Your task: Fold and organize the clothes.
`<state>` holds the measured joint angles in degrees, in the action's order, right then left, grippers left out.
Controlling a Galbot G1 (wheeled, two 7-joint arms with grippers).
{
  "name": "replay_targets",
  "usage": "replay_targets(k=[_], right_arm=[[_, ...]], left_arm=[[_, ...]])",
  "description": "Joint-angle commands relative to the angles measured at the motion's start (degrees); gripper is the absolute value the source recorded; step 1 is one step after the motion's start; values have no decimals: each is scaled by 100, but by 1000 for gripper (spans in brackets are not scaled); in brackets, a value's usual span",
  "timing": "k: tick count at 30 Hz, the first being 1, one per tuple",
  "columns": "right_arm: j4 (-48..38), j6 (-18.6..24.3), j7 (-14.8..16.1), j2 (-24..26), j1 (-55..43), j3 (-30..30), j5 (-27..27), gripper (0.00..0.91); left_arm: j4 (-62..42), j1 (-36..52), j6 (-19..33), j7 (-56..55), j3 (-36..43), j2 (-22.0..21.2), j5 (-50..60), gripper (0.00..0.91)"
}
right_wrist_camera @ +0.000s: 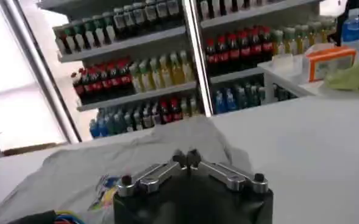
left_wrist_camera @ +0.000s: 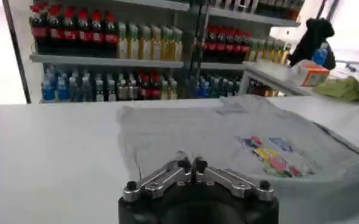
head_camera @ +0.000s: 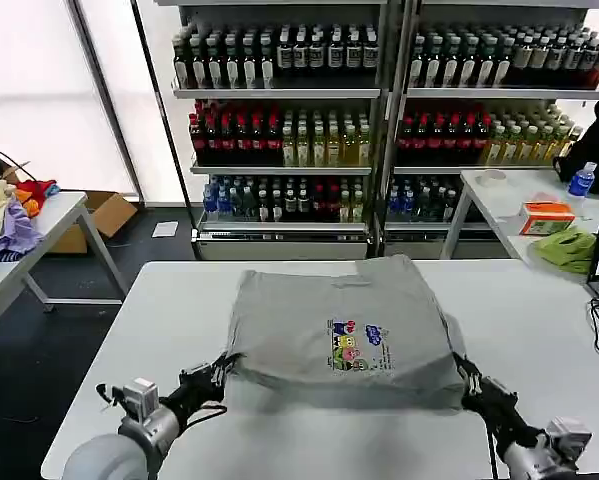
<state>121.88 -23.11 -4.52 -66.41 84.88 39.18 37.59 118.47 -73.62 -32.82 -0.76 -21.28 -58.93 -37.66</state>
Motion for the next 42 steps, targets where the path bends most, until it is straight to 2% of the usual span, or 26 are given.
replay_targets(k=[1,3,4,5,13,19,21,24,28,30,35,37,38,42], right_arm=[[-1637,57,-6,18,-1764,-905,-563,0],[-1879,-217,-39,-6,-1983,-1183,-756,0],[-1925,-261,-19,-14,-2044,-1243,-805,635],[-2007,-261,-8,-32,-2132,-1363,-825,907],[-1771,-402,-50,-40,-2087,-1297,-807,907],[-801,-489,-90,25,-1182,-597,-789,907],[-403,-555,-146,-28,-544,-440,-1005,907],[-199,-641,-303,-125,23,-333,-1473,907],[-194,-714,-556,-268,240,-361,-1634,907],[-344,-792,-803,-355,202,-396,-1774,907],[-565,-788,-1075,-469,120,-387,-1709,907],[-622,-795,-1076,-470,102,-404,-1618,40],[-676,-800,-1032,-465,90,-429,-1533,0],[-778,-789,-1035,-546,36,-517,-1493,0]], left_arm=[[-1065,1118,-18,89,406,-24,-250,20],[-1337,1273,-19,93,507,-99,-225,71],[-1462,1342,-17,89,560,-144,-173,907],[-1571,1426,-17,86,593,-166,-157,907],[-1799,1518,0,67,468,-282,74,907],[-1244,1112,26,-26,72,-99,84,907],[-1094,884,77,-51,-75,-58,95,907],[-690,384,92,-50,-297,-9,178,907],[-372,-267,77,-50,-257,-99,519,907],[-440,-351,77,-65,-187,-182,568,907],[-714,-278,77,-64,-7,-333,640,907],[-800,-185,88,-40,36,-370,638,907],[-887,-130,96,-26,53,-400,639,907],[-1105,33,129,25,77,-443,612,907]])
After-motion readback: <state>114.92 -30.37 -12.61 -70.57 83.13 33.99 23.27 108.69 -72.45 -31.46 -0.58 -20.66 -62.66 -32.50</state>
